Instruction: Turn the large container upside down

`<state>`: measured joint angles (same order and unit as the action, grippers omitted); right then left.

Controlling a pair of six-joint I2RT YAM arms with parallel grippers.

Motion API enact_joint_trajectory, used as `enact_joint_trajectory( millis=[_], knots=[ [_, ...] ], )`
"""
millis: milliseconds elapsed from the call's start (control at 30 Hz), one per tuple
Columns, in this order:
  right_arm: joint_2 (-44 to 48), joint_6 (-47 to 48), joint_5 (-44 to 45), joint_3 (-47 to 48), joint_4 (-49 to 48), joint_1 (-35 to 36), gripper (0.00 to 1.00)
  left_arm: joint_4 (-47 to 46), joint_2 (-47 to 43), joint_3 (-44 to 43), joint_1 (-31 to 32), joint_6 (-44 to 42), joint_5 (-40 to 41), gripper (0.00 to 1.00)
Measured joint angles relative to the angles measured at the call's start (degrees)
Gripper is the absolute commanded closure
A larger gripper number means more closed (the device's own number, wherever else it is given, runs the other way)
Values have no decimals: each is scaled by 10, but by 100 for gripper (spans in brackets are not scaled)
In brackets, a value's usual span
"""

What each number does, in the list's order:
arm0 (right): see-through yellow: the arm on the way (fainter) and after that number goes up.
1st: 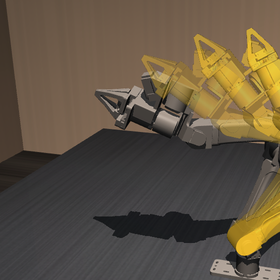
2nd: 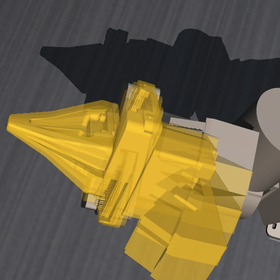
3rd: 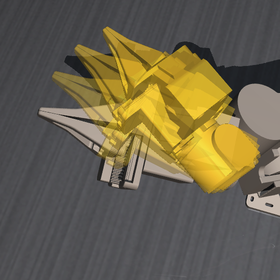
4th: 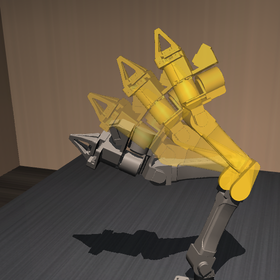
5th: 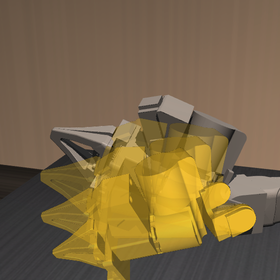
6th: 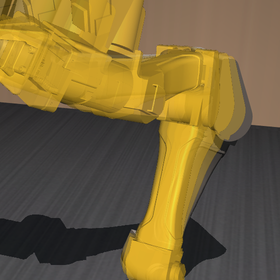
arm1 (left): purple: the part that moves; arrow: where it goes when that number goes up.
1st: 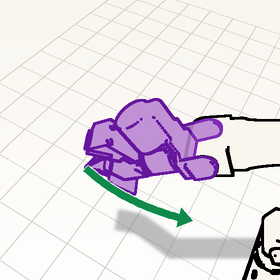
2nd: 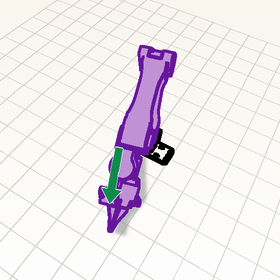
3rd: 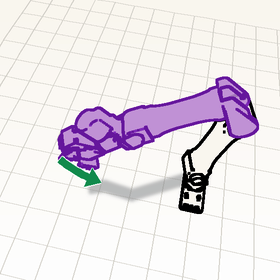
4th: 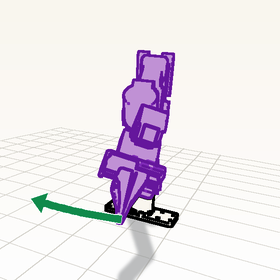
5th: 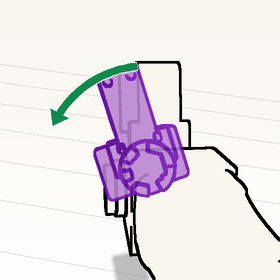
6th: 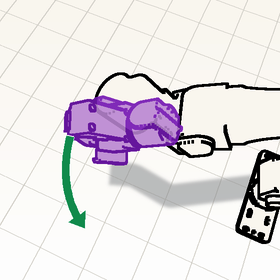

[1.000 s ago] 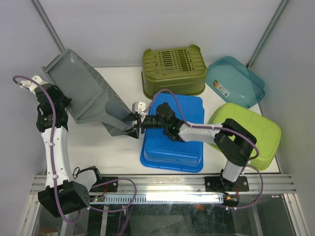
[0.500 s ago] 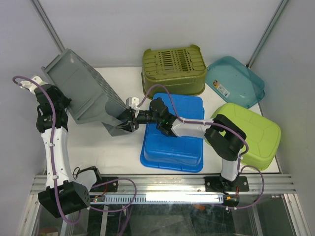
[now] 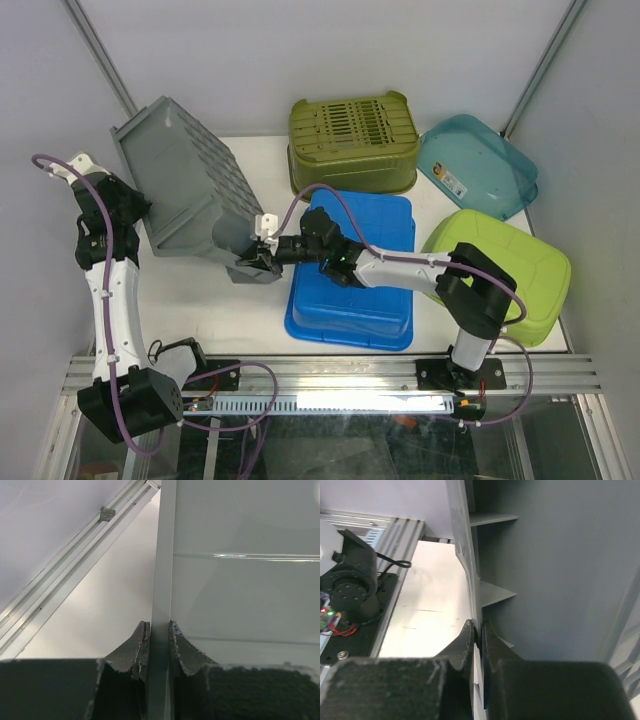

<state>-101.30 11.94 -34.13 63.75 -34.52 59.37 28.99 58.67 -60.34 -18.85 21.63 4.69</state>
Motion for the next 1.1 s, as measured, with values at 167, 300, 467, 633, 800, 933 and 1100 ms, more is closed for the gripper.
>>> enact_joint_trajectory(
  millis=[167,300,467,633,800,933,1100],
  knots=[
    [15,40,89,17,64,39,100,-17,14,3,-1,-4,-8,100],
    [10,80,180,60,135,77,100,-31,37,2,-4,-12,-7,100],
    [-33,111,274,134,189,124,100,-43,84,-14,-11,-25,-6,83],
    [-65,115,308,170,191,142,100,-41,115,-21,-14,-26,-2,39],
    [-106,118,322,193,182,147,100,33,103,-35,-13,-12,-10,1],
    [-150,119,327,205,197,142,100,92,81,-56,-5,-13,-25,1],
    [-179,110,308,223,217,139,96,135,46,-106,-2,-13,-33,1]
  ],
)
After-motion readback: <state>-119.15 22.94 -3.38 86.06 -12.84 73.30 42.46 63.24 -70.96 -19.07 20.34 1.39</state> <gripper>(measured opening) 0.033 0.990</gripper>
